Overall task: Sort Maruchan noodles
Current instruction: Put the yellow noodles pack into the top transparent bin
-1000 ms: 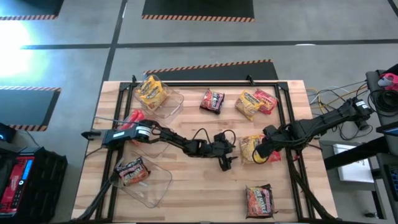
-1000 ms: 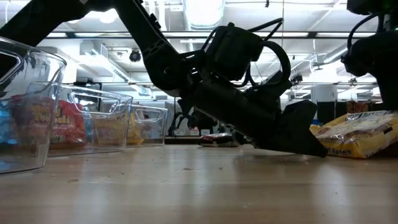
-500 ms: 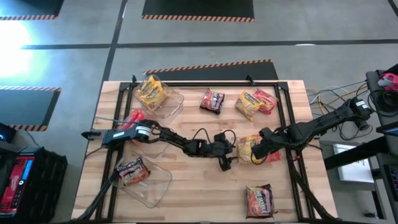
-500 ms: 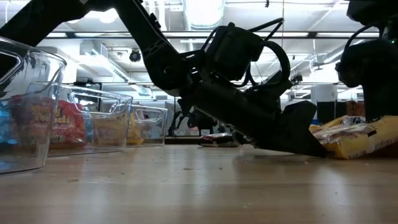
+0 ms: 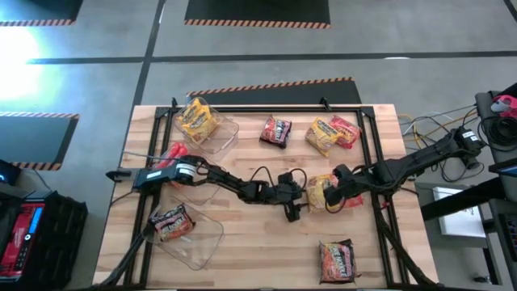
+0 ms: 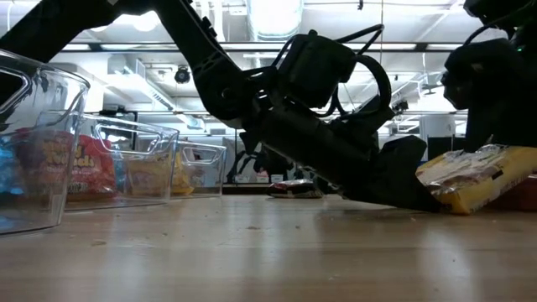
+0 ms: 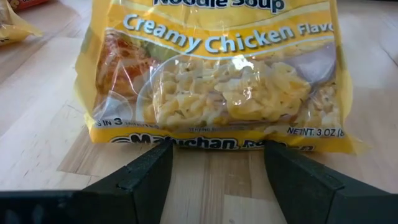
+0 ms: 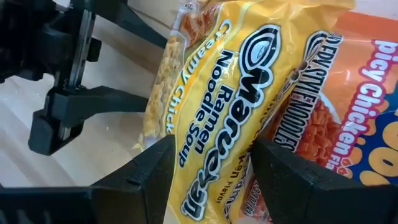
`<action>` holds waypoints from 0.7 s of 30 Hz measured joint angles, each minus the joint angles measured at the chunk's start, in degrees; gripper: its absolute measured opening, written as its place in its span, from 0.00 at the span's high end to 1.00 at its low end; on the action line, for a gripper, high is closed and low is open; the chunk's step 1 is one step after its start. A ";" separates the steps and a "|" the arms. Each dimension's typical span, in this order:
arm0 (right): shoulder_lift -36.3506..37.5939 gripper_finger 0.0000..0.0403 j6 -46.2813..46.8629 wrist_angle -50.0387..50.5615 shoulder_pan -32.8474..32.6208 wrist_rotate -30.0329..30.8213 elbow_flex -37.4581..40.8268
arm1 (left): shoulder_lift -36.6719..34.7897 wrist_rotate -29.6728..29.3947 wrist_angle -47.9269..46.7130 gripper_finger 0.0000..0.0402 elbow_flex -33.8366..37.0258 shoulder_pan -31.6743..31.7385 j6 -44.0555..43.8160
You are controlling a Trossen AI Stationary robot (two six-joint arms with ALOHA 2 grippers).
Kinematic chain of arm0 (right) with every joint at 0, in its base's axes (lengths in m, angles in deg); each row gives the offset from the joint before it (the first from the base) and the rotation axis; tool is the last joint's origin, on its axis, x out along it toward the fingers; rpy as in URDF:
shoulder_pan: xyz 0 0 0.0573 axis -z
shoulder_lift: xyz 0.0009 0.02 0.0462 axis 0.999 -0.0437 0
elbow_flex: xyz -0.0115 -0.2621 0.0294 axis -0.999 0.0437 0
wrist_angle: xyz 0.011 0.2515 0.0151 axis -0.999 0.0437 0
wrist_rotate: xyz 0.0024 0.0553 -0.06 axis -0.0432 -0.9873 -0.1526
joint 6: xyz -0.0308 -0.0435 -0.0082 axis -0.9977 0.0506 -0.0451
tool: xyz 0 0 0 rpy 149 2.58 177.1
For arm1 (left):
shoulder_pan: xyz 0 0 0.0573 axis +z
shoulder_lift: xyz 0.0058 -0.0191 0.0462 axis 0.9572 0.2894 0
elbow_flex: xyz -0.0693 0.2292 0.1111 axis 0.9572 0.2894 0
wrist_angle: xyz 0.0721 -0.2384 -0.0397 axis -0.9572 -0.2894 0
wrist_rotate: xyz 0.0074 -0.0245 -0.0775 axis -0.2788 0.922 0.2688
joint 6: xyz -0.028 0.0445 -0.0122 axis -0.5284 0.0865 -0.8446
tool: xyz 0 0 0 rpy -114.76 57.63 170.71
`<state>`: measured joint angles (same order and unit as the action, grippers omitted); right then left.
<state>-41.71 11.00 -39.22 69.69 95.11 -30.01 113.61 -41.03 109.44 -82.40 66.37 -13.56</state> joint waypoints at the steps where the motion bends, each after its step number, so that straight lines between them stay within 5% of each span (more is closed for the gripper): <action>1: -0.04 0.51 0.00 -0.06 0.00 0.01 0.06 | 0.00 0.00 0.00 0.42 0.01 0.02 0.00; 21: -2.89 0.57 -1.77 -1.43 -0.07 2.79 0.16 | 0.00 -0.81 -0.20 0.43 -0.15 0.28 -1.77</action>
<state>-44.60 9.23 -40.65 69.63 97.90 -29.85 113.61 -41.84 109.24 -82.55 66.65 -15.33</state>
